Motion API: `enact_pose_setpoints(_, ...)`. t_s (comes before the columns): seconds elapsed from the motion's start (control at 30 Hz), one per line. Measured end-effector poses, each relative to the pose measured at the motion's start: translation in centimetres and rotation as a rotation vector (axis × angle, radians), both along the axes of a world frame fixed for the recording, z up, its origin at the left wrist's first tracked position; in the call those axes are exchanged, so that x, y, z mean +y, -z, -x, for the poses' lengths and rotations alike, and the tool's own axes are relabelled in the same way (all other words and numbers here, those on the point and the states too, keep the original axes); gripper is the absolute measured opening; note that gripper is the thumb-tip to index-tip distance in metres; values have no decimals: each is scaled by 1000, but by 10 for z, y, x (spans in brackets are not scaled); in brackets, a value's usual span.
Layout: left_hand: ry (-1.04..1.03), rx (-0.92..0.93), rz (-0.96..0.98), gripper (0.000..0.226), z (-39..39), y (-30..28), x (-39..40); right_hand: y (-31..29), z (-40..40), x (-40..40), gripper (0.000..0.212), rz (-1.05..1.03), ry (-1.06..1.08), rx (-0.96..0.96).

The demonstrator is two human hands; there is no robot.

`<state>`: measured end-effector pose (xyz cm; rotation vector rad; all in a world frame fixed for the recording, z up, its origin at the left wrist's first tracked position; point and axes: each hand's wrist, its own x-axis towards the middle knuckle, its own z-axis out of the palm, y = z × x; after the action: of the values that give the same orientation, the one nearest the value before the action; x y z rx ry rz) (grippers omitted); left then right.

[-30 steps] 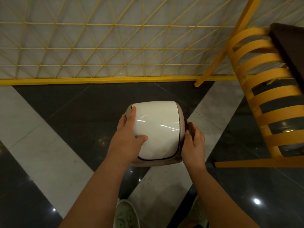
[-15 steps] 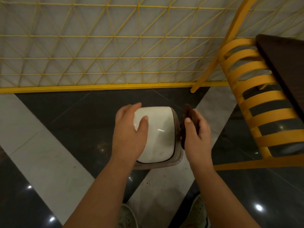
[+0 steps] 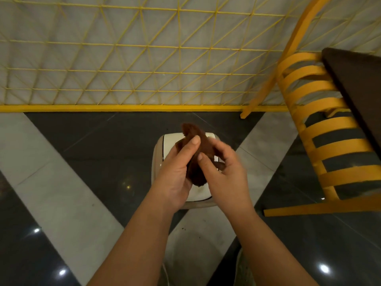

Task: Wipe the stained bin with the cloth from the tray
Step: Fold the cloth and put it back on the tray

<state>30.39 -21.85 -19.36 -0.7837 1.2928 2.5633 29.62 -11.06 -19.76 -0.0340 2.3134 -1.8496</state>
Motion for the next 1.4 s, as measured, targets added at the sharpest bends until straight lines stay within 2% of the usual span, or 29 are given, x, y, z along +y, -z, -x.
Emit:
enact_pose_setpoints(0.13, -15, 6, 12, 33, -2, 14, 3, 8, 11, 5, 23, 22, 13, -67)
enact_pose_setpoints(0.23, -26, 14, 30, 36, 5, 15, 7, 5, 23, 12, 22, 96, 33, -142)
enact_pose_setpoints(0.4, -121, -65, -96, 38, 23, -6, 13, -17, 47, 26, 26, 297, 126, -318)
enact_pose_setpoints(0.47, -35, -97, 10, 41, 31, -17, 14, -33, 55, 37, 27, 345, 141, -371)
enact_pose_setpoints(0.53, 194, -83, 162, 38, 43, -34, 16, -52, 64, 50, 27, 379, 160, -396)
enact_pose_setpoints(0.6, 359, -90, 267, 50, 56, -49, 20, -72, 72, 63, 28, 379, 186, -399)
enact_pose_setpoints(0.67, 378, -108, 318, 53, 70, -63, 26, -87, 80, 78, 27, 352, 250, -394)
enact_pose_setpoints(0.8, 352, -20, 483, 25, 93, -91, 51, -113, 92, 108, 28, 253, 344, -349)
enact_pose_setpoints(0.9, 311, 78, 495, 24, 114, -110, 79, -127, 100, 137, 28, 175, 409, -264)
enact_pose_setpoints(1.03, 404, 188, 576, 24, 145, -128, 125, -140, 113, 180, 31, 175, 513, -223)
enact_pose_setpoints(1.13, 524, 174, 517, 26, 170, -138, 162, -146, 122, 211, 35, 229, 638, -260)
enact_pose_setpoints(1.27, 675, 66, 309, 47, 206, -133, 207, -146, 139, 256, 31, 385, 788, -422)
enact_pose_setpoints(1.33, 731, 24, 247, 54, 221, -129, 227, -147, 148, 275, 28, 461, 775, -474)
enact_pose_setpoints(1.4, 781, 13, 258, 53, 235, -126, 244, -149, 158, 287, 38, 392, 711, -473)
